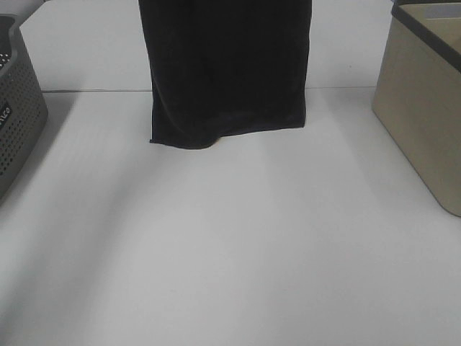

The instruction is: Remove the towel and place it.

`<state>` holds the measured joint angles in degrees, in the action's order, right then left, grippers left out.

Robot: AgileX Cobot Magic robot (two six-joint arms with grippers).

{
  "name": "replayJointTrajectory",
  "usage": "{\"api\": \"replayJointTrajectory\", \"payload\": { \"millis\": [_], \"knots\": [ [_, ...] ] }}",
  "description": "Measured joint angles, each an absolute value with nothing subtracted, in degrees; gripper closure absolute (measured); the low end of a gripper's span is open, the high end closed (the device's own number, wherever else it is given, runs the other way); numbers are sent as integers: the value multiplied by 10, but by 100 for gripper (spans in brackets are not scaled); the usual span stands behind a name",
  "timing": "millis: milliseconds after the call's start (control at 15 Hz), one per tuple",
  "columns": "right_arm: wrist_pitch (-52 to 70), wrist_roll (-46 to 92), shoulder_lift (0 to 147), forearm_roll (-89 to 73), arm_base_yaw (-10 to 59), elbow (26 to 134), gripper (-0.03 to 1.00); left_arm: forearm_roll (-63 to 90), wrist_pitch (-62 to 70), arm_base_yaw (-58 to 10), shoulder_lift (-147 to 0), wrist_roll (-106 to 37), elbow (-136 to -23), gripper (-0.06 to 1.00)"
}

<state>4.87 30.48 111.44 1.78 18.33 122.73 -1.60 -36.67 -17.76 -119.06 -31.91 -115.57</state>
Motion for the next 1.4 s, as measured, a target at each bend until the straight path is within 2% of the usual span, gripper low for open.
{"api": "replayJointTrajectory", "payload": {
  "millis": [67, 133, 267, 467, 1400],
  "knots": [
    [23, 307, 1122, 19, 183, 1227, 95, -21, -352, -175, -1224, -312, -1216, 94],
    [-6, 313, 1133, 19, 183, 1229, 95, -41, -299, -174, -1285, -295, -1341, 94],
    [-34, 315, 1134, 21, 183, 1231, 95, -49, -242, -174, -1334, -288, -1451, 94],
    [-58, 317, 1134, 28, 183, 1232, 95, -51, -207, -171, -1364, -286, -1519, 94],
    [-70, 289, 1161, 32, 183, 1232, 95, -77, -132, -145, -1369, -274, -1526, 94]
  ]
}}
